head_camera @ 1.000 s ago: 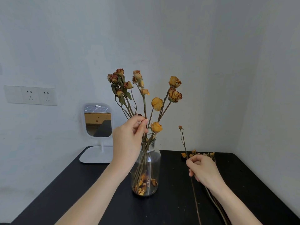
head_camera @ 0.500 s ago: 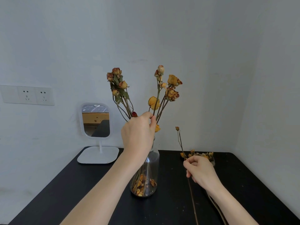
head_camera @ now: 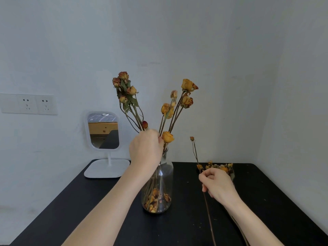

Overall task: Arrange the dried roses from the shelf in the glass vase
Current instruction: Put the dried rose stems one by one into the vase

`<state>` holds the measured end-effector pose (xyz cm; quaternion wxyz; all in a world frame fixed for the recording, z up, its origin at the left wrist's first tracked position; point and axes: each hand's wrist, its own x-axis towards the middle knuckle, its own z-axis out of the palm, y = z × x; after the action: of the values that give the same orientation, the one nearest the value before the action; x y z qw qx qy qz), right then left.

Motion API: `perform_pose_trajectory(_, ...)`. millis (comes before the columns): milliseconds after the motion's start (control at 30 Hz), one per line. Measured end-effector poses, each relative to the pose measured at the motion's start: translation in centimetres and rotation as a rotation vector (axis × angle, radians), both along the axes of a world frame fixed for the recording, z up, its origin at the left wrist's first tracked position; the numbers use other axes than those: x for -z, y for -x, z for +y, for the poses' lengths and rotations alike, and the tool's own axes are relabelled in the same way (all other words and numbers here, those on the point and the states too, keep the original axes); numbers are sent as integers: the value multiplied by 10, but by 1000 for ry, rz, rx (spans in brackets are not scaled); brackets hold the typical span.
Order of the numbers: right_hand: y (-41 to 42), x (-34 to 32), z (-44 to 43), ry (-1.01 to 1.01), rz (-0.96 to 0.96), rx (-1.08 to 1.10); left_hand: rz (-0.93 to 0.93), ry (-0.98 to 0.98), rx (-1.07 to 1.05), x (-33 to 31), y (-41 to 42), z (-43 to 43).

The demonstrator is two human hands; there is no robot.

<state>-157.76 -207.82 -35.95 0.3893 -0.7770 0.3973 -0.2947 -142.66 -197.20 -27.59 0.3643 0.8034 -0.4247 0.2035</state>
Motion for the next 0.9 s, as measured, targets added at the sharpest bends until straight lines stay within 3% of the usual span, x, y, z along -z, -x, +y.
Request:
perform_pose_trajectory(233,-1,3,-3,6,3,3,-72,186,80,12,3,10)
perform_pose_trajectory(533,-4,5,-3,-5,-6,-17,-28,392,241,2,11,7)
perform_pose_trajectory(900,-9,10,-7,-11,3,-19,-31,321,170,8,6,2)
